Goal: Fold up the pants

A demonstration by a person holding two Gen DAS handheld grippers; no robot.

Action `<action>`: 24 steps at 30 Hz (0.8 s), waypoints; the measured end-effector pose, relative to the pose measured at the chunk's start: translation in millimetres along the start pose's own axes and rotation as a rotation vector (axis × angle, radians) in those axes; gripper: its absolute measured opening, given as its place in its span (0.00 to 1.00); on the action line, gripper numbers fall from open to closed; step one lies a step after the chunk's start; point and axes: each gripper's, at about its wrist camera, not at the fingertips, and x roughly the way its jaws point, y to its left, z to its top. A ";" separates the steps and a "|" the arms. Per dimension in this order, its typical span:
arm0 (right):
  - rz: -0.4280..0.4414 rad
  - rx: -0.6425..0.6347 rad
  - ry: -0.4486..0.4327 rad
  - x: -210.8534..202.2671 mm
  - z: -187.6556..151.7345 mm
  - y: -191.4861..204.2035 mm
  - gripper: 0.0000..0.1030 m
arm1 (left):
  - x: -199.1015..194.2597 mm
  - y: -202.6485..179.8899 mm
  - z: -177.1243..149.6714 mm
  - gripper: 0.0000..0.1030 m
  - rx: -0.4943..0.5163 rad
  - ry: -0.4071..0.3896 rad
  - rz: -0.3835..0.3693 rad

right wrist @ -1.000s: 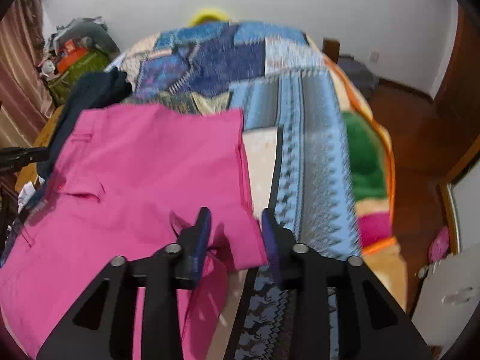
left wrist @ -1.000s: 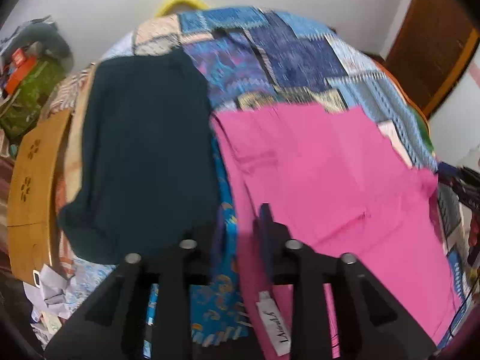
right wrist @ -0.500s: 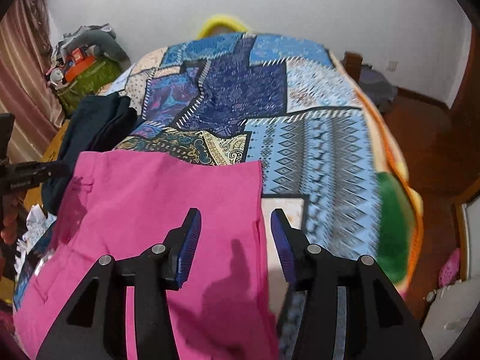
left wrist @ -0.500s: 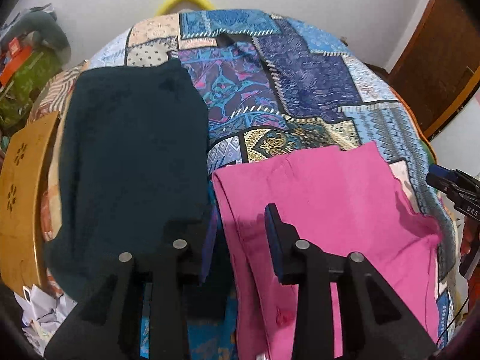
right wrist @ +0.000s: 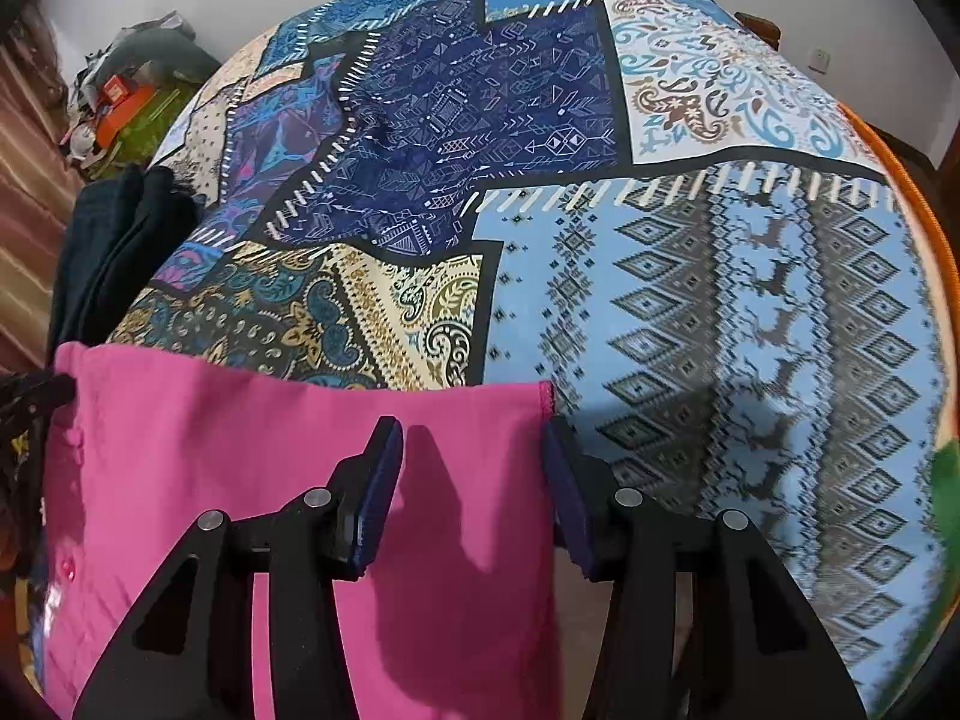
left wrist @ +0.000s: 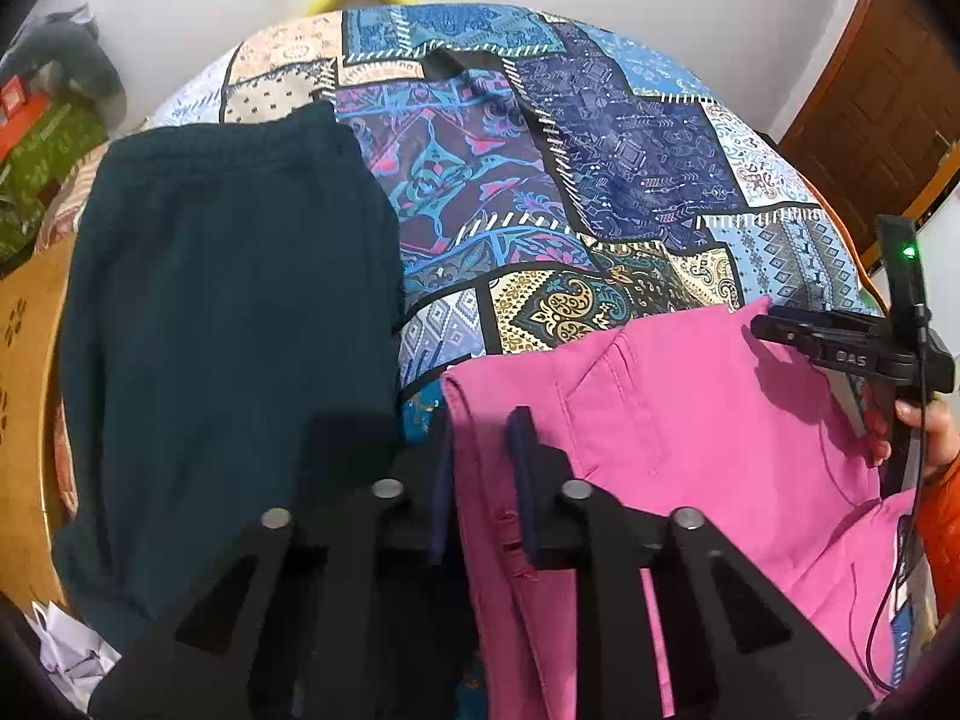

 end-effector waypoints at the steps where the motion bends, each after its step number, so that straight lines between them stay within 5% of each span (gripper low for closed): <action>1: -0.026 -0.023 -0.001 2.7 -1.0 4.0 0.23 | -2.0 -0.7 -1.0 0.12 0.006 -0.012 0.008; 4: -0.108 -0.114 0.007 9.0 -6.2 21.4 0.04 | -7.2 -2.0 -2.8 0.10 0.009 -0.029 0.018; 9: -0.118 -0.154 -0.036 -10.3 -9.7 33.3 0.03 | -29.0 -3.5 -6.6 0.09 0.023 -0.063 0.032; 24: -0.057 -0.119 -0.391 -188.9 -22.6 62.4 0.03 | -135.7 -11.5 -24.4 0.08 0.011 -0.200 -0.005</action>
